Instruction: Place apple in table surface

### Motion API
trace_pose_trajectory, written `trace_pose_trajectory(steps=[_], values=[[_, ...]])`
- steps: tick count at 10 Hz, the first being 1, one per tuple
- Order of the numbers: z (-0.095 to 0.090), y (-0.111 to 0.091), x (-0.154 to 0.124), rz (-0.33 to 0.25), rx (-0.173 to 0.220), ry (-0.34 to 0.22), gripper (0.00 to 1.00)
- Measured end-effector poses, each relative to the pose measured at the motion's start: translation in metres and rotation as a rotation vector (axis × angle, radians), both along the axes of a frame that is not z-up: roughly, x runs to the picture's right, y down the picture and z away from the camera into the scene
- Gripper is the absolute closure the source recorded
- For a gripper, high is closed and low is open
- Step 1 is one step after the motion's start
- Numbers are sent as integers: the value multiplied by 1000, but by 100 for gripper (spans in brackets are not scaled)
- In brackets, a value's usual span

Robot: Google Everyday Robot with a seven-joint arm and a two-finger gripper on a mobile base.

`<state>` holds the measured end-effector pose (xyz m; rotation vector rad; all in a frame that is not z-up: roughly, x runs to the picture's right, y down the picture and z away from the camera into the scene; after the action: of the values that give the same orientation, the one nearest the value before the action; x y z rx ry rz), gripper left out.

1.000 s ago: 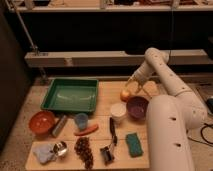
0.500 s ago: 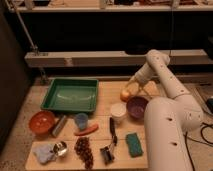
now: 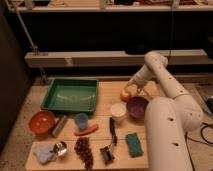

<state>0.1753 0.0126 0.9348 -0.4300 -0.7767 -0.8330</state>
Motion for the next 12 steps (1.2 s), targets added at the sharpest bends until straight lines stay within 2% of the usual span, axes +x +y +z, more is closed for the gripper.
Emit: trace_pose_trajectory(steps=[7,12], values=[[-2,10,-22,-67,-15,22,46],[6,9,-25,-91,-22,63,46]])
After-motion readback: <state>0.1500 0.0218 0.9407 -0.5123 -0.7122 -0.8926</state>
